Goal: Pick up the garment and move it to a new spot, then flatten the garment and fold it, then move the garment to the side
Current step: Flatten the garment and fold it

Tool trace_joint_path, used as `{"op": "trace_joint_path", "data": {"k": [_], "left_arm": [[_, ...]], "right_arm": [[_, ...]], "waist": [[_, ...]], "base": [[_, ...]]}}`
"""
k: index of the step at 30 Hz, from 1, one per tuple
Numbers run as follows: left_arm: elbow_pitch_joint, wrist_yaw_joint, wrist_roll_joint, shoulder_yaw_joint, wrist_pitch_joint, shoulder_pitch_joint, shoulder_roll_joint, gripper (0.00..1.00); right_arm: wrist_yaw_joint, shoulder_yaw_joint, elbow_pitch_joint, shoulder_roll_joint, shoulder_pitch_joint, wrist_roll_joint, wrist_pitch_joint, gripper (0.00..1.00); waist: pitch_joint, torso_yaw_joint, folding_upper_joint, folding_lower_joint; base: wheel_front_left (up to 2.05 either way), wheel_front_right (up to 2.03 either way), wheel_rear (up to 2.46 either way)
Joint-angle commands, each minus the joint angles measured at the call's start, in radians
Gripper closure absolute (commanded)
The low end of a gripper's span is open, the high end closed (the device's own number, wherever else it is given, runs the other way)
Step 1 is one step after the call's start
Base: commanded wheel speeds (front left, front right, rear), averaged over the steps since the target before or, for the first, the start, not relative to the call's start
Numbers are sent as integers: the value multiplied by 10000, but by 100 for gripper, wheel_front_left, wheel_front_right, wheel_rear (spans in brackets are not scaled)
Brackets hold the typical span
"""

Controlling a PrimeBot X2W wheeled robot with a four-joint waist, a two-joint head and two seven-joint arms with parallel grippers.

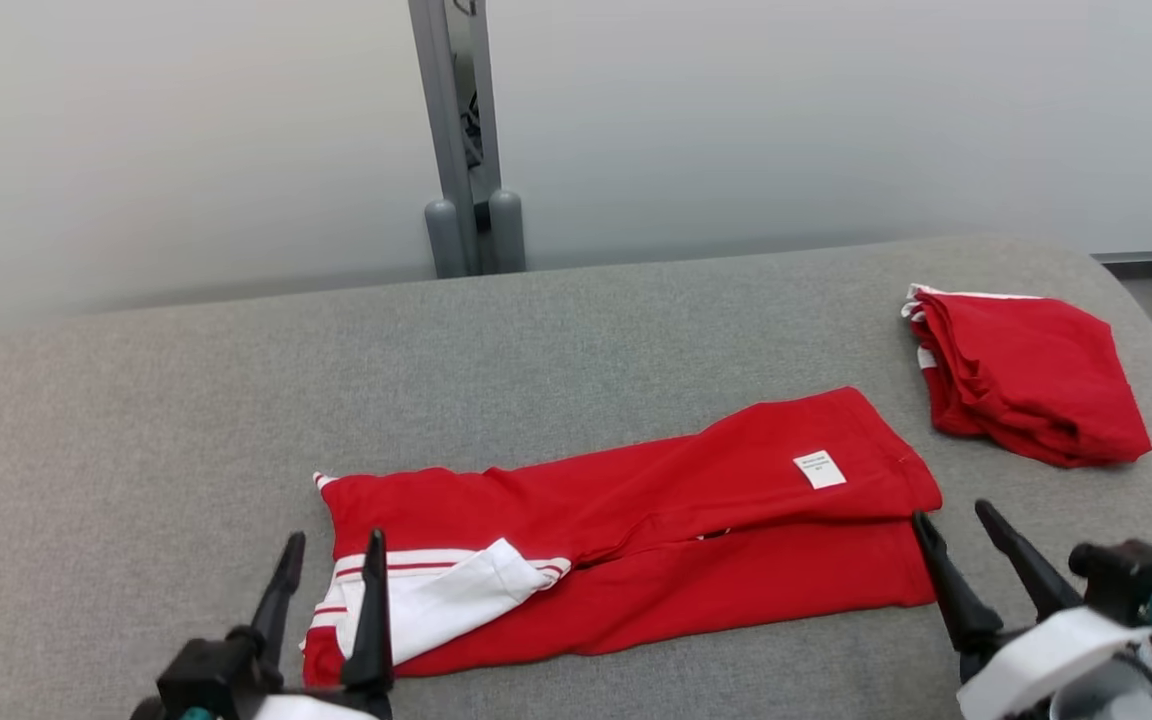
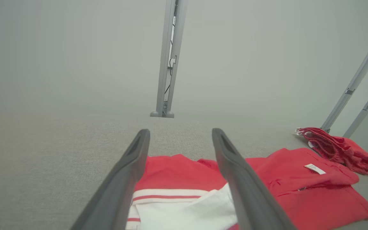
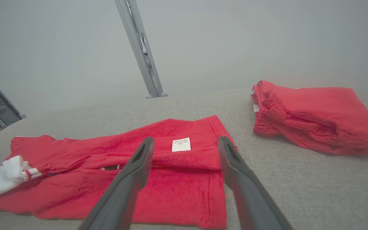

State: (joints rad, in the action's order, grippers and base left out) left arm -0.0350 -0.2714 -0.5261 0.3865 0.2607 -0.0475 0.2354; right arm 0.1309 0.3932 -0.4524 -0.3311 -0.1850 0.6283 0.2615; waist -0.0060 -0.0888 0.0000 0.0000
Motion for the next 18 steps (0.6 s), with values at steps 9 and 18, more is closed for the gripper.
{"op": "trace_joint_path", "data": {"k": [9, 18], "left_arm": [[-115, 688, 935, -702, 43, -1151, -652, 0], [-517, 1255, 1589, -846, 44, -1409, -1023, 0]], "right_arm": [[-4, -856, 528, 704, 1709, -1632, 55, 0], [-4, -1295, 497, 1189, 2237, -1881, 56, 0]], "waist": [[-749, -132, 0, 0], [-1028, -94, 0, 0]], "base": [[0, 0, 0], [0, 0, 0]]}}
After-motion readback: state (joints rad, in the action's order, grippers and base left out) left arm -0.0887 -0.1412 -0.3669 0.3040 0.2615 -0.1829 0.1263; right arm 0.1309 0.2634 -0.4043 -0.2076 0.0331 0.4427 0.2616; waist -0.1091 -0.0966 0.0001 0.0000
